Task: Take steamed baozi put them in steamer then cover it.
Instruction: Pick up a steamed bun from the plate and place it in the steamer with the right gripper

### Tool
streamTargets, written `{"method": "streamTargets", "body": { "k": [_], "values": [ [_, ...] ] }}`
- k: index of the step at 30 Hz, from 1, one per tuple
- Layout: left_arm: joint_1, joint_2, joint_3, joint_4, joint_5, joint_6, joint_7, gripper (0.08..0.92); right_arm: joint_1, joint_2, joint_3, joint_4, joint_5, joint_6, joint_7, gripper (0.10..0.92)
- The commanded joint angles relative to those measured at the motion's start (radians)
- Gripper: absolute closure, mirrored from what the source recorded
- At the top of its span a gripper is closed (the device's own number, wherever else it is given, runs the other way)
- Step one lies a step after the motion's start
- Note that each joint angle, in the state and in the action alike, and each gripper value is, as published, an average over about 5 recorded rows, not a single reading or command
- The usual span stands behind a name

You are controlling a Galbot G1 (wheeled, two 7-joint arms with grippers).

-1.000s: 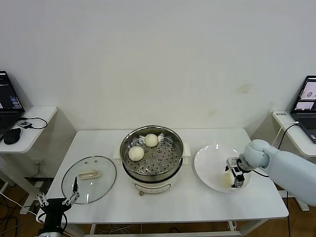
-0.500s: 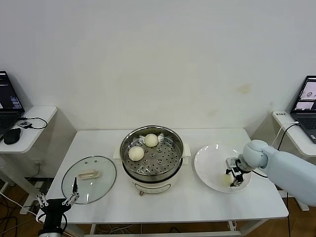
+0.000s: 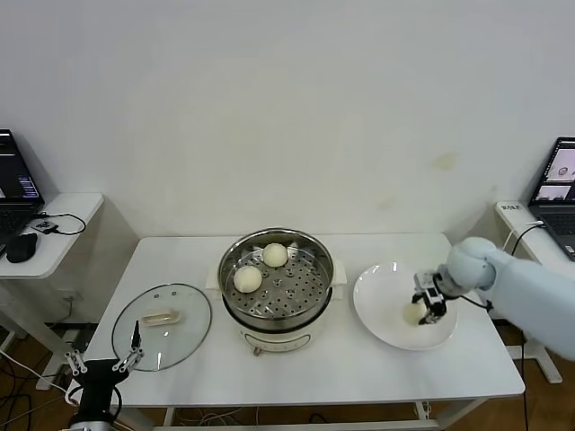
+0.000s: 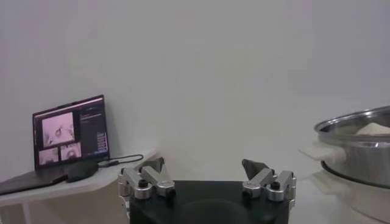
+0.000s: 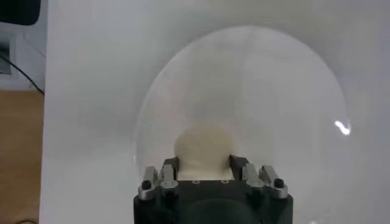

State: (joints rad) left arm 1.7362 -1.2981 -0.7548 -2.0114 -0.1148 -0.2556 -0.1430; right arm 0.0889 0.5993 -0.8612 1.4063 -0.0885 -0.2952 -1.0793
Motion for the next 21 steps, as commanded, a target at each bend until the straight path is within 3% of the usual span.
{"method": "streamTargets", "body": {
  "k": [1, 9, 21],
  "values": [
    [-0.002, 0.002, 0.003, 0.0, -0.001, 0.0, 0.001, 0.177, 0.38, 0.058, -0.138, 0.008, 0.152, -0.004, -0.012, 0.474],
    [-0.014, 0.011, 0.014, -0.001, -0.006, 0.003, 0.002, 0.177, 0.581, 0.23, -0.257, 0.025, 0.274, -0.012, 0.017, 0.474],
    [-0.011, 0.01, 0.003, -0.016, -0.014, 0.004, 0.002, 0.177, 0.527, 0.526, -0.347, 0.034, 0.362, 0.024, 0.125, 0.47]
  ]
}}
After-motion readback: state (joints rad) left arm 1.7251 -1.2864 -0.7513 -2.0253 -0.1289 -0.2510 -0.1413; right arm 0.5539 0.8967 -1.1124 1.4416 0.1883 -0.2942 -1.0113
